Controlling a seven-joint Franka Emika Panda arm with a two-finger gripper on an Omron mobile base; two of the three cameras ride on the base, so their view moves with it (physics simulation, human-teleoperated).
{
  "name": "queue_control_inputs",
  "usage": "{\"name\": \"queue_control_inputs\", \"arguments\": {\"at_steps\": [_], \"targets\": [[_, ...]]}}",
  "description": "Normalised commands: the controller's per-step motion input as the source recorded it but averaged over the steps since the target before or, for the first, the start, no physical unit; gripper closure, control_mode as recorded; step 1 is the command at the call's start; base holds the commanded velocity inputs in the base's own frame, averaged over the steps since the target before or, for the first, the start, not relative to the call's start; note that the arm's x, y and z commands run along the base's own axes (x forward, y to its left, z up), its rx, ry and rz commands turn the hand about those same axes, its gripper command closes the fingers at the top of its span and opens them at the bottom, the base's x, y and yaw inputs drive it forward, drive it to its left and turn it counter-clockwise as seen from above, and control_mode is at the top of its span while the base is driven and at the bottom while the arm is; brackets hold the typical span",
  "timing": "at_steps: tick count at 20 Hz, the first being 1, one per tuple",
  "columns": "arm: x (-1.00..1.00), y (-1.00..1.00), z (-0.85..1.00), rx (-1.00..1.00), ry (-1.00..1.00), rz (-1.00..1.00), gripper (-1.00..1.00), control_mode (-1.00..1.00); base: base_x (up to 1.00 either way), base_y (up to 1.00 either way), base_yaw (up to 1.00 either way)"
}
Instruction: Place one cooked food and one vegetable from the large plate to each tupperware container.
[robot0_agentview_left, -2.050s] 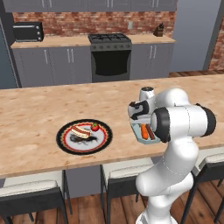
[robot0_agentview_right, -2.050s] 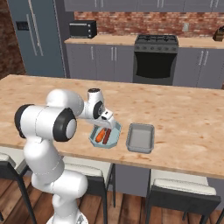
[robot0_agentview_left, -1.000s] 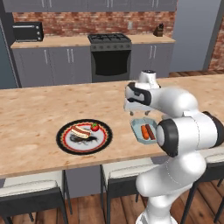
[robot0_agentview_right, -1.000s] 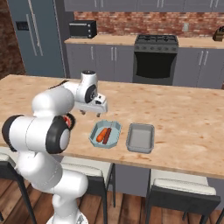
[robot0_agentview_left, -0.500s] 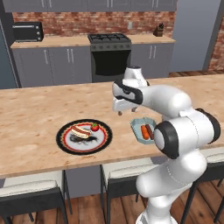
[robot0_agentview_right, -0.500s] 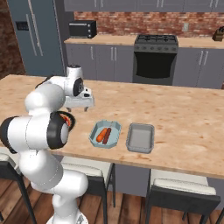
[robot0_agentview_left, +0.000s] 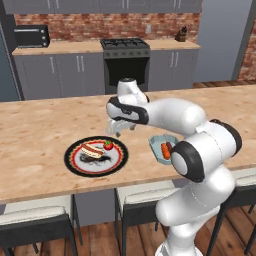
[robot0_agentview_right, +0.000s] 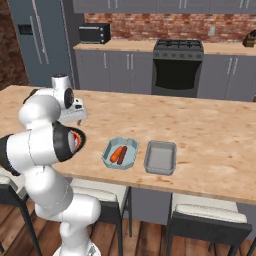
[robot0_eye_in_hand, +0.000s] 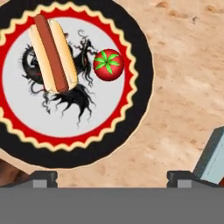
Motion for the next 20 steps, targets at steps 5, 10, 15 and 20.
{"name": "queue_control_inputs", "arguments": {"at_steps": [5,10,15,20], "targets": [[0.00,0.73,-0.05,0.04,-0.04,0.13,-1.00,-1.00,0.00,0.00,0.00],[0.00,0.25,-0.24,0.39,-0.29,0.11,-1.00,-1.00,0.00,0.00,0.00],[0.00,0.08,-0.04,0.10,-0.04,0.01,-1.00,-1.00,0.00,0.00,0.00],[0.02,0.43,-0.01,-0.02,0.00,0.00,-1.00,-1.00,0.00,0.00,0.00]]}}
